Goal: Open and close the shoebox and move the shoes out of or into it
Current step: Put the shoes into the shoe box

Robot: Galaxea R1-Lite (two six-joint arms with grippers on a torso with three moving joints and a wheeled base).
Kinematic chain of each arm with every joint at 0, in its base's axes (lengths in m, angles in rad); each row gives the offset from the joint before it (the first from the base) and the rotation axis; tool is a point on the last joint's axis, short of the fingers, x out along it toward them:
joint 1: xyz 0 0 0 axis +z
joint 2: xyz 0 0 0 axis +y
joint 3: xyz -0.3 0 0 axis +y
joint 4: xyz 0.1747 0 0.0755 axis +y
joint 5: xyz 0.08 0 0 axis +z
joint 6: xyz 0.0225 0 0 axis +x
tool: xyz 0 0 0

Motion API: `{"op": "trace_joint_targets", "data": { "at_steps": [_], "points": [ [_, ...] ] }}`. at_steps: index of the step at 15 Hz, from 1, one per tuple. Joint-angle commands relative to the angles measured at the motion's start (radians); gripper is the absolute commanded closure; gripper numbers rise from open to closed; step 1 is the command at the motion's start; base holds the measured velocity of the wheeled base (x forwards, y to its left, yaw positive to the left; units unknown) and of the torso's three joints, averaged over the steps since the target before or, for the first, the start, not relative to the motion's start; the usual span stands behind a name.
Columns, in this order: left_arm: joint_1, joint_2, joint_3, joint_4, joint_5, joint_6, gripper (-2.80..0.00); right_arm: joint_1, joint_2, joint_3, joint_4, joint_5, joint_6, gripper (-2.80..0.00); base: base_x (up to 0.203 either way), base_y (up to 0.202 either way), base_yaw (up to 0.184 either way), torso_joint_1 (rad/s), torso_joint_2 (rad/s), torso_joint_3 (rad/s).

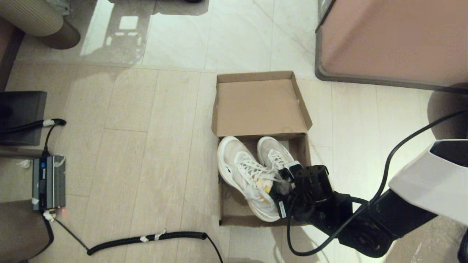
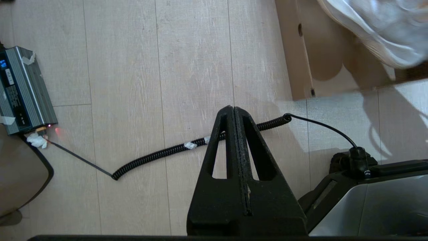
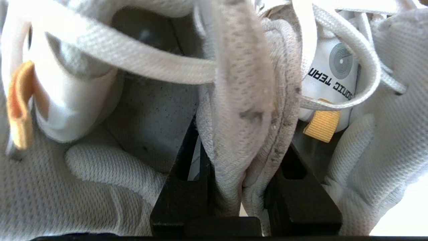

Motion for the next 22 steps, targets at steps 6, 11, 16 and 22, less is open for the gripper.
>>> {"op": "trace_joint_targets", "data": {
  "at_steps": [6, 11, 16, 22],
  "points": [
    [0.000, 0.000, 0.003, -0.009, 0.001, 0.008, 0.00, -0.002, 0.097, -0.057, -0.009, -0.092, 0.004, 0.00, 0.000, 0.000, 0.000, 0.000, 0.00, 0.000],
    [0.000, -0.002, 0.003, -0.009, 0.001, 0.005, 0.00, -0.001, 0.100, -0.058, -0.008, -0.108, 0.007, 0.00, 0.000, 0.000, 0.000, 0.000, 0.00, 0.000],
    [0.000, -0.002, 0.003, -0.010, -0.004, 0.002, 0.00, -0.007, 0.112, -0.052, -0.009, -0.129, 0.013, 0.00, 0.000, 0.000, 0.000, 0.000, 0.00, 0.000],
    [0.000, -0.002, 0.005, -0.010, -0.001, -0.002, 0.00, -0.004, 0.107, -0.048, -0.009, -0.131, 0.018, -2.80, 0.000, 0.000, 0.000, 0.000, 0.00, 0.000]
  ]
}}
